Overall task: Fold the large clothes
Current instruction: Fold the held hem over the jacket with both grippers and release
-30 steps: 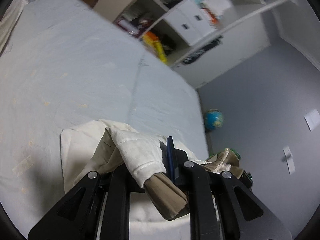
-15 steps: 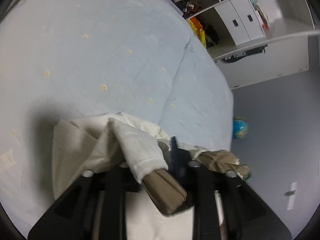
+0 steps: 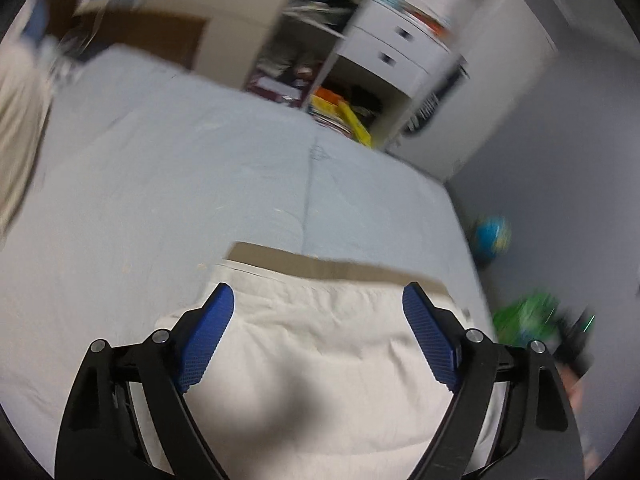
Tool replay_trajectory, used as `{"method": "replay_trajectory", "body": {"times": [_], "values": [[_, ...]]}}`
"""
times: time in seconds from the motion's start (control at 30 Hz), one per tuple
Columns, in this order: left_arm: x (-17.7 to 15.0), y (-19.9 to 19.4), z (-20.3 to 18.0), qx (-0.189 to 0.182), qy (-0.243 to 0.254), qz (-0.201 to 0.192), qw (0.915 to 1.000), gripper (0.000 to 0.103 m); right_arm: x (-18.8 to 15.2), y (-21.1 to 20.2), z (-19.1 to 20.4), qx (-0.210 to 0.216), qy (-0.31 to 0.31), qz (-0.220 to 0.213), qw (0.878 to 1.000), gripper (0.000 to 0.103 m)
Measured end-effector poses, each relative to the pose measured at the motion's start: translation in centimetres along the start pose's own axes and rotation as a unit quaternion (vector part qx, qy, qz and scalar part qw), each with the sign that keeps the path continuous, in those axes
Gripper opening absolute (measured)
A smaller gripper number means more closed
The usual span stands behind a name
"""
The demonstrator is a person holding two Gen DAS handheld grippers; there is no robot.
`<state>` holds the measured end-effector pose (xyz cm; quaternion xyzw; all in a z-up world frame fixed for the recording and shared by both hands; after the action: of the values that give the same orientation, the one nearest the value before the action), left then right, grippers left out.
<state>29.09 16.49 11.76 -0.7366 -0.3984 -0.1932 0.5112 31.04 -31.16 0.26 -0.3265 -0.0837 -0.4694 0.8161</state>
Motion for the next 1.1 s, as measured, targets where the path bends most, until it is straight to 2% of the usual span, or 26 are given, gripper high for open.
{"method": "replay_trajectory", "body": {"times": [0.03,0.1,0.17,0.27,0.33,0.47,0.53,0.6,0.63,0.73,0.9,1.1], "values": [[-0.9,0.3,-1.8,0.002,0.028,0.006,0.9996,0.081,-0.2,0.0,1.0,0.002,-0.017,0.000,1.000,0.079],[-2.3,1.7,-3.9,0.011,0.058,0.024,0.9980,0.077,-1.9,0.4,4.6,0.002,-0.103,0.028,0.994,0.079],[-4.0,3.4,-5.3,0.033,0.079,0.039,0.9955,0.072,-4.6,1.0,7.3,0.001,-0.182,0.057,0.982,0.078],[-6.2,6.0,-6.9,0.059,0.101,0.051,0.9919,0.072,-9.7,2.1,10.2,-0.005,-0.285,0.087,0.955,0.078],[-7.9,7.1,-7.4,0.077,0.120,0.054,0.9883,0.073,-12.4,2.8,10.8,-0.020,-0.322,0.095,0.942,0.078],[-9.3,9.9,-6.9,0.110,0.151,0.045,0.9814,0.092,-16.3,5.5,10.5,-0.060,-0.375,0.111,0.918,0.079],[-9.8,10.8,-5.9,0.113,0.151,0.048,0.9809,0.097,-17.4,6.7,9.6,-0.075,-0.396,0.110,0.909,0.085],[-10.0,11.7,-4.8,0.101,0.131,0.060,0.9844,0.097,-17.6,7.5,8.8,-0.080,-0.401,0.106,0.906,0.094],[-10.1,12.0,-4.5,0.096,0.127,0.063,0.9853,0.097,-17.6,7.9,8.7,-0.080,-0.401,0.105,0.906,0.095],[-10.8,13.1,-3.8,0.089,0.140,0.068,0.9837,0.097,-17.9,9.4,8.2,-0.079,-0.396,0.111,0.908,0.095],[-12.1,14.2,-3.2,0.087,0.153,0.057,0.9828,0.097,-18.8,10.6,6.9,-0.080,-0.404,0.110,0.904,0.095],[-12.7,15.3,-2.7,0.091,0.154,0.071,0.9813,0.097,-19.5,12.1,6.4,-0.099,-0.415,0.118,0.897,0.096]]}}
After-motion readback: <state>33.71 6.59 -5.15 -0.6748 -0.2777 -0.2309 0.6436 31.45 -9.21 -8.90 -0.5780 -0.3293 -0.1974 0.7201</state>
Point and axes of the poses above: each gripper's, at about its wrist camera, not at the fingertips, and y roughly the way its jaws point, z to its left, x to its top, the point moved 1 cm from there along y, roughly the way its jaws point, and after that the axes turned 5 degrees about -z, right-handed, at the moved point
